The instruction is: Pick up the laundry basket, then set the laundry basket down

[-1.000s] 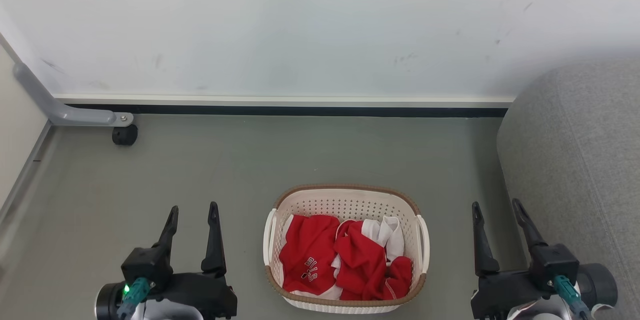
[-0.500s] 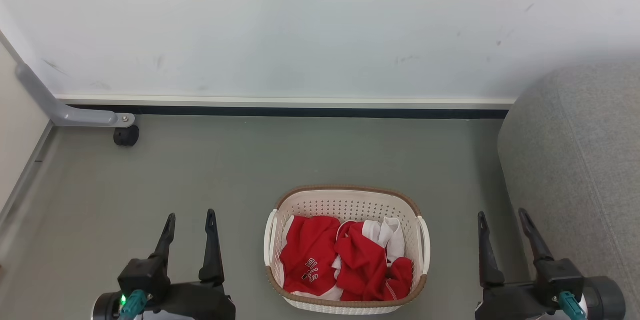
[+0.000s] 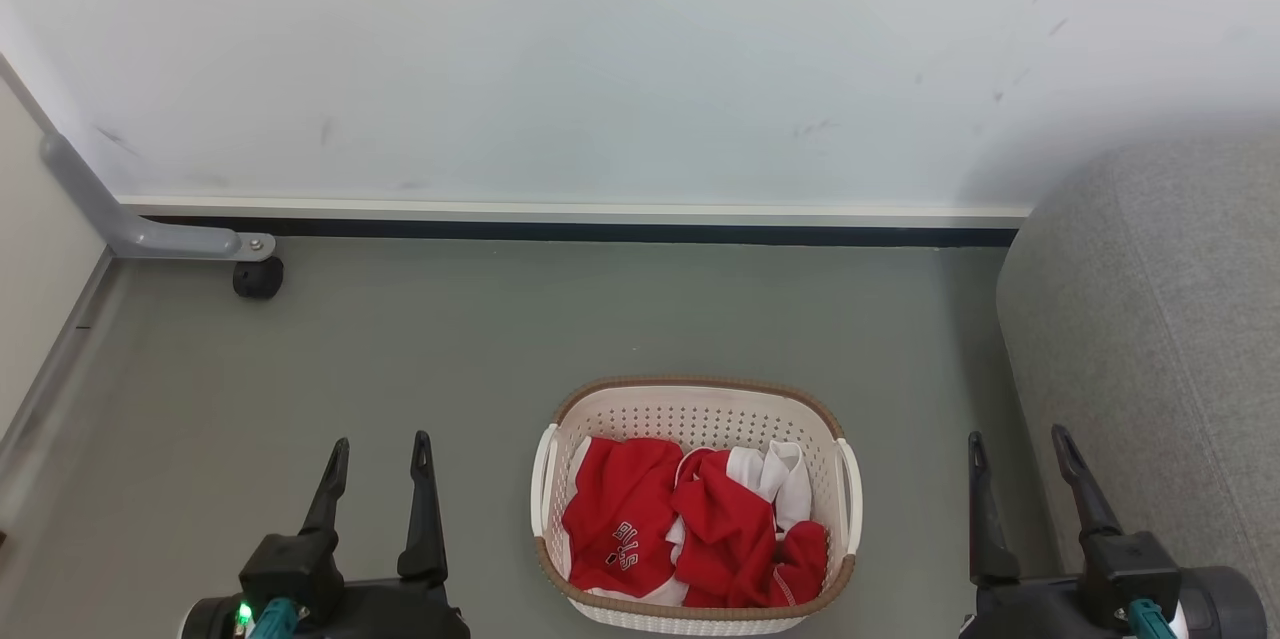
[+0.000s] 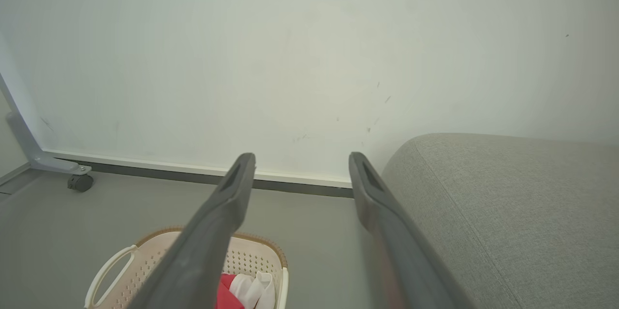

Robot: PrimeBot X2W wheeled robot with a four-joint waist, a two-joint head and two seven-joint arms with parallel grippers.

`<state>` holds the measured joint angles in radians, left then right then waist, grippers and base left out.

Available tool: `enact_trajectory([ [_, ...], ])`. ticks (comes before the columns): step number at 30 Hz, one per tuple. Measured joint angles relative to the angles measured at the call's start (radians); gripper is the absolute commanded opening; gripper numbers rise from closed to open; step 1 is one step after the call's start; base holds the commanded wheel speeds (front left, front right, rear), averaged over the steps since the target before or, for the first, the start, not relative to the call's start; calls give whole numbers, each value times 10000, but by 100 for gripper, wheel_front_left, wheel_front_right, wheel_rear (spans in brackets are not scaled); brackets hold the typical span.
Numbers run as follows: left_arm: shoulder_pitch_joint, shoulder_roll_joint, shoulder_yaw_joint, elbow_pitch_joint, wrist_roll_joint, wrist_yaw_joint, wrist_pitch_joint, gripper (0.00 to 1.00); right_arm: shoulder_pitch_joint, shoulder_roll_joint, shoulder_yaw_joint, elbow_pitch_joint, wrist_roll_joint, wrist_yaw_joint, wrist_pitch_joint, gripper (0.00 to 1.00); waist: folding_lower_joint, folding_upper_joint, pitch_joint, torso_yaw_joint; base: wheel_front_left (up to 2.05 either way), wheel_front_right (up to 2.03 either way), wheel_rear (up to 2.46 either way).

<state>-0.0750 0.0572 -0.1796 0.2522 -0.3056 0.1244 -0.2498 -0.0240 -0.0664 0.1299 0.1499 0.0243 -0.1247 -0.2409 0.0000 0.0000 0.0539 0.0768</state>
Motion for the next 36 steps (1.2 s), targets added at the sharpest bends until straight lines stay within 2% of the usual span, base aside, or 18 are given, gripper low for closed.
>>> enact_trajectory([
  [36, 27, 23, 13, -483, 199, 0, 190, 100, 337, 144, -230, -1135, -247, 0, 1175, 100, 0, 0, 282, 100, 0, 0, 0],
])
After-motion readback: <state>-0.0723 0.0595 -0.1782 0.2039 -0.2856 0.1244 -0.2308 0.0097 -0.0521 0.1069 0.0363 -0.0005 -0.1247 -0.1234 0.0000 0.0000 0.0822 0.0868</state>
